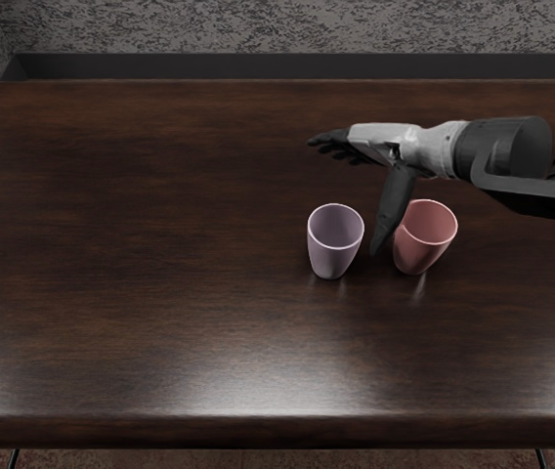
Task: Pick up cup and place in cup with right hand
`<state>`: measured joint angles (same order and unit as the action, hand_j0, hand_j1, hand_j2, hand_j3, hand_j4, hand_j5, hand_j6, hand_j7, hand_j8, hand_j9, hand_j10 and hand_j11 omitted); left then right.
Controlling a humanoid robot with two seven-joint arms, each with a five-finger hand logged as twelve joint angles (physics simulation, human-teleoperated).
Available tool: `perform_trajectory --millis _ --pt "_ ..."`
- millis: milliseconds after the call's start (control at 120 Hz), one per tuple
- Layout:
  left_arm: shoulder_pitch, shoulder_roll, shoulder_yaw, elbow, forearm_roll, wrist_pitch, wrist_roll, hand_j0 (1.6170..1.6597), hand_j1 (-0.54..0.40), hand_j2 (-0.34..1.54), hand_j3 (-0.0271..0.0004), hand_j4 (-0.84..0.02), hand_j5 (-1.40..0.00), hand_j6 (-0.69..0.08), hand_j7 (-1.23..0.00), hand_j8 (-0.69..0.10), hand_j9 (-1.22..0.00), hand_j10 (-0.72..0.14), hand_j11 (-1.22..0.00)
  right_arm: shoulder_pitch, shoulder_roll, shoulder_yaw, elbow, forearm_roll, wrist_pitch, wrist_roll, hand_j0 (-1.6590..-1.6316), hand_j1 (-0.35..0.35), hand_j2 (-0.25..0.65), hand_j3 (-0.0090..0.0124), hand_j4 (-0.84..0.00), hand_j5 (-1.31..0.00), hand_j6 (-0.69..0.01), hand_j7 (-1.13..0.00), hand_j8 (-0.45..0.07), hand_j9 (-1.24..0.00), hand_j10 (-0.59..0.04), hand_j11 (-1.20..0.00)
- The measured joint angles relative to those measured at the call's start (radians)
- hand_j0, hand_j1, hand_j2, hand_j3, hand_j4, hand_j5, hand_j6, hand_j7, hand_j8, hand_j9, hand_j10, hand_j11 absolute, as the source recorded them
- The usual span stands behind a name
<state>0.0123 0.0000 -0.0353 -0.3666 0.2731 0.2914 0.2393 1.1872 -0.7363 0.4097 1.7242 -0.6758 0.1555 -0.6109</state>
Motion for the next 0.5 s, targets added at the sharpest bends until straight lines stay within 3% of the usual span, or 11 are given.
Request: perform_trajectory --millis 142,500 --pt "0.0 0.0 0.0 0.0 0.0 0.0 0.0 1.6581 0.348 0.0 0.0 0.0 0.0 0.0 0.0 0.0 0.0 0.0 0.0 -0.025 0.063 -0.013 0.006 -0.123 -0.064 0.0 -1.6581 -0.278 -0.011 0.0 -0.061 -0.08 -0.062 -0.08 -0.062 -0.08 -0.061 -0.08" --pt "0.0 0.0 0.0 0.0 0.0 0.0 0.0 1.6581 0.348 0.0 0.0 0.0 0.0 0.0 0.0 0.0 0.0 0.0 0.0 -0.149 0.116 -0.018 0.011 -0.294 -0.185 0.0 -1.6581 -0.281 -0.01 0.0 -0.059 -0.07 -0.061 -0.07 -0.06 -0.07 -0.059 -0.07"
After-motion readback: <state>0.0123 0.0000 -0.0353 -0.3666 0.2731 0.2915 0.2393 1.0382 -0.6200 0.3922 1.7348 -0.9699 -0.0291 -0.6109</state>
